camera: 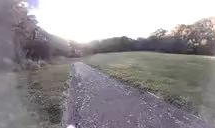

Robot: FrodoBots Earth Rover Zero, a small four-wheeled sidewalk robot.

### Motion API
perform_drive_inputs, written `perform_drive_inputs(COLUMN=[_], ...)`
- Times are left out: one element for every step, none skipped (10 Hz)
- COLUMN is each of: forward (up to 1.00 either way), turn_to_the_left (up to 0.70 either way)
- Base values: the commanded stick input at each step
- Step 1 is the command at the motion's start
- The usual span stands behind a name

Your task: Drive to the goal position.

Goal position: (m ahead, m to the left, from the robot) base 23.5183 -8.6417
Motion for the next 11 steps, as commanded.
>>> perform_drive_inputs(forward=[0.70, 0.70, 0.70, 0.70, 0.70, 0.70, 0.70, 0.70, 0.70, 0.70, 0.70], turn_to_the_left=[0.14, 0.14, 0.14, 0.14, 0.14, 0.14, 0.14, 0.14, 0.14, 0.14, 0.14])
